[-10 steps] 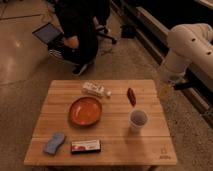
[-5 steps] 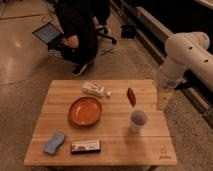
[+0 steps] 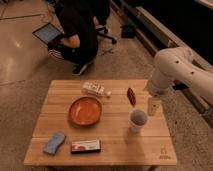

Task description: Place the ceramic cup in the ceramic bowl

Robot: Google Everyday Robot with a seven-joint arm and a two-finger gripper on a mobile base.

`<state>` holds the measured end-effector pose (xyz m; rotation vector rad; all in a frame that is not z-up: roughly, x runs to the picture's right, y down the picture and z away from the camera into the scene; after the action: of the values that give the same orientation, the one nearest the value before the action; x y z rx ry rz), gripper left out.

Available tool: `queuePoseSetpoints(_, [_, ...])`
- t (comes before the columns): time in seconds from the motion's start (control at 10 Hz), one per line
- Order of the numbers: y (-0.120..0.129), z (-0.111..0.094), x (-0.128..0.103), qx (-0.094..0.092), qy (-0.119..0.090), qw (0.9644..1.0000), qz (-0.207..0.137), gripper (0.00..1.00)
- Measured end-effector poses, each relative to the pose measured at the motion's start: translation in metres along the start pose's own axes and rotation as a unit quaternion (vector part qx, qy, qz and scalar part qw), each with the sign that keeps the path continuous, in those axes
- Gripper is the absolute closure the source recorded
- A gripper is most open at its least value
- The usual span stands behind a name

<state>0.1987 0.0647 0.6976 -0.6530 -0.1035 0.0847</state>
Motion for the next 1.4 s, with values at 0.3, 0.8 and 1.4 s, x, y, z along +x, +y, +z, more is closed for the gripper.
queuePoseSetpoints(0.3, [-0.002, 0.041, -0.005, -0.008, 0.006, 0.9999, -0.006, 0.20])
queuePoseSetpoints(0.8, [-0.013, 0.088, -0.015, -0.027, 0.024, 0.9992, -0.016, 0.20])
queuePoseSetpoints(1.4, [-0.016, 0.121, -0.005, -0.052, 0.047, 0.9975, -0.010, 0.61])
